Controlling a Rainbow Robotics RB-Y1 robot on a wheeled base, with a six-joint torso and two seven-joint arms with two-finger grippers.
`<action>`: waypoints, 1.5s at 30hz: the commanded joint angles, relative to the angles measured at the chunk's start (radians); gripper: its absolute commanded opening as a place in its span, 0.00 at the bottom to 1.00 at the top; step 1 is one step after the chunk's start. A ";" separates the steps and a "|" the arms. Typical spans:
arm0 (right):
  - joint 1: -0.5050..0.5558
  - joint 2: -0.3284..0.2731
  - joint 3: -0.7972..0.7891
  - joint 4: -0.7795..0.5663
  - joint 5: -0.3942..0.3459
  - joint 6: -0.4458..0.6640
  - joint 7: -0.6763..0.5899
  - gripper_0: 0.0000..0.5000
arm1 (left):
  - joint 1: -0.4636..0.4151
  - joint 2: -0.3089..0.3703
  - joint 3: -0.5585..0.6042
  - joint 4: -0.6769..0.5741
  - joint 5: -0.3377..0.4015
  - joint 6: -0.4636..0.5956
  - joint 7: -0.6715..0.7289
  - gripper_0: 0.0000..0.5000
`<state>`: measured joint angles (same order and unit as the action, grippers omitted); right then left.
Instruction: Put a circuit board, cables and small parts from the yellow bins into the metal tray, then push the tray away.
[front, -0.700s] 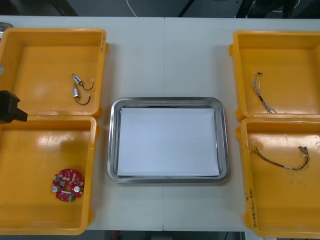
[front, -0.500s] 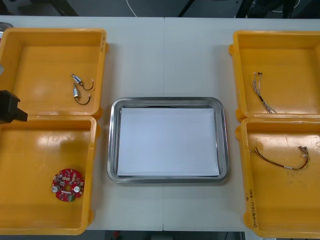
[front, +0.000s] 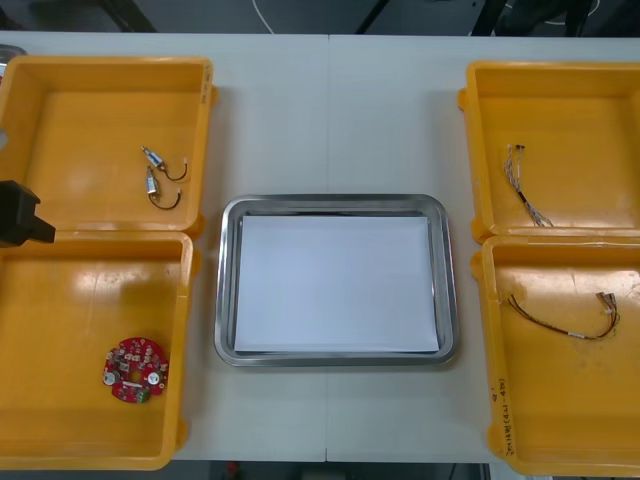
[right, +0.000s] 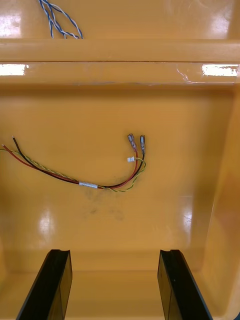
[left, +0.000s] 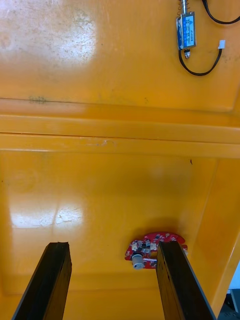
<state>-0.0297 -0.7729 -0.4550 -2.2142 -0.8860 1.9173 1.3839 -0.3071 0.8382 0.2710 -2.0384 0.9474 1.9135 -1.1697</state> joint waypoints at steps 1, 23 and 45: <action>0.013 -0.039 -0.024 -0.005 -0.001 0.003 0.035 1.00 | 0.013 0.045 0.031 -0.028 0.002 0.006 -0.084 1.00; 0.013 -0.039 -0.024 -0.005 -0.001 0.003 0.035 1.00 | 0.013 0.045 0.031 -0.028 0.002 0.006 -0.084 1.00; 0.013 -0.039 -0.024 -0.005 -0.001 0.003 0.035 1.00 | 0.013 0.045 0.031 -0.028 0.002 0.006 -0.084 1.00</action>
<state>-0.0297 -0.7729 -0.4550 -2.2142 -0.8860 1.9173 1.3839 -0.3071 0.8382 0.2710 -2.0384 0.9474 1.9135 -1.1697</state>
